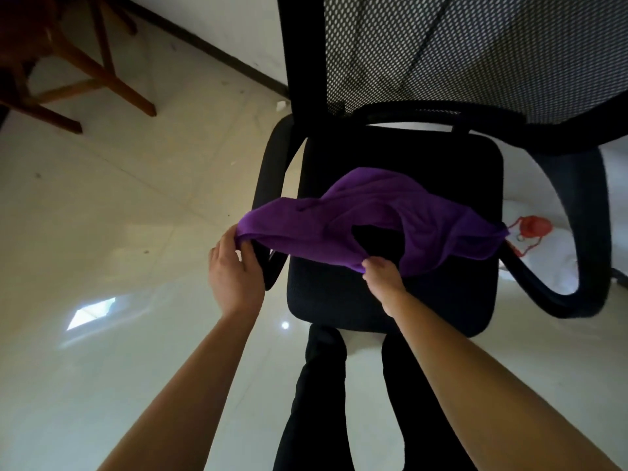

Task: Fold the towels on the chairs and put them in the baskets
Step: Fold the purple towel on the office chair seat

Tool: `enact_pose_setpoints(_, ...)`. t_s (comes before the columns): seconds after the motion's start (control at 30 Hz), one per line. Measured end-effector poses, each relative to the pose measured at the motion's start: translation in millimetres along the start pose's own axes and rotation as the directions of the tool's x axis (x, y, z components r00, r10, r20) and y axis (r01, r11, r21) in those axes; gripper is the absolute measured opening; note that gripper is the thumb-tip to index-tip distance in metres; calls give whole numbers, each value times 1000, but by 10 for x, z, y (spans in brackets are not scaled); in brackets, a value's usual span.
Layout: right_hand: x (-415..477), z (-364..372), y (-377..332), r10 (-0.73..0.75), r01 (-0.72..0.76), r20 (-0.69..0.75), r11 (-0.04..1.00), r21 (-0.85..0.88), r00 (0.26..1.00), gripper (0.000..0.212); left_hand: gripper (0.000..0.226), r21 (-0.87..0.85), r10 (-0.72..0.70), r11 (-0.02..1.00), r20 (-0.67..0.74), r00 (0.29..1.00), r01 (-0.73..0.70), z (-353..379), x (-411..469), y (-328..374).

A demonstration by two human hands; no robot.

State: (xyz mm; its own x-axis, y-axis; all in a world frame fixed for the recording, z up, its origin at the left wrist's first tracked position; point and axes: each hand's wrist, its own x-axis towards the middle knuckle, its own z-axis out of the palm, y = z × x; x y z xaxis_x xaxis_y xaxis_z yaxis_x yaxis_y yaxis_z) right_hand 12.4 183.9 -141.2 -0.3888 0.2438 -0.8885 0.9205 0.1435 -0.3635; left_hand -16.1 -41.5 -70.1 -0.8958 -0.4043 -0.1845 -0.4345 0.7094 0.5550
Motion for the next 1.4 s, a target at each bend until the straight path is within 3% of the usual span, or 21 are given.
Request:
enact_pose_setpoints(0.13,-226,-536,-154,0,31,-129,970,243,992,31,20,16,-24,1000,-62,998,25,-91,-276,210)
enact_pose_setpoints(0.23,-474,-951,-315,-71,104,-108,932,347,992,36,16,72,89,993,-8,996,-89,-190,-528,460)
enact_pose_setpoints(0.33,-848,-1503,-590,-162,234,-204,884,405,965,33,21,63,171,983,14,985,-172,-397,-777,916)
enact_pose_setpoints(0.43,-1213,-1982,-929,-235,342,-258,767,542,937,27,28,-45,91,995,-23,996,-92,-667,-982,1487)
enact_pose_setpoints(0.57,-1635,-2480,-1256,-261,381,-278,601,703,925,24,25,-265,-44,964,-132,990,7,-977,-1151,2080)
enact_pose_setpoints(0.7,-2078,-2884,-1362,-385,478,-300,553,682,873,18,27,-561,-231,816,-96,968,139,-1222,-1289,2426)
enact_pose_setpoints(0.8,-2454,-3152,-1341,-464,534,-306,514,671,831,13,30,-622,-300,761,-86,950,184,-1420,-1384,2607)
enact_pose_setpoints(0.93,-3011,-3361,-1166,-536,591,-310,498,635,785,9,26,-679,-272,704,14,962,209,-1718,-1494,2752)
enact_pose_setpoints(1.03,-3441,-3404,-946,-551,642,-374,449,621,747,9,11,-793,-232,524,217,948,310,-2041,-1627,2799)
enact_pose_setpoints(1.13,-3893,-3331,-742,-556,667,-415,392,633,720,10,10,-870,-79,346,345,935,350,-2450,-1855,2750)
enact_pose_setpoints(1.23,-4214,-3207,-586,-565,702,-450,378,604,692,12,8,-889,52,310,369,928,336,-2723,-2024,2652)
enact_pose_setpoints(1.4,-4689,-2952,-237,-592,758,-503,327,564,629,12,14,-932,86,155,342,936,327,-3067,-2227,2423)
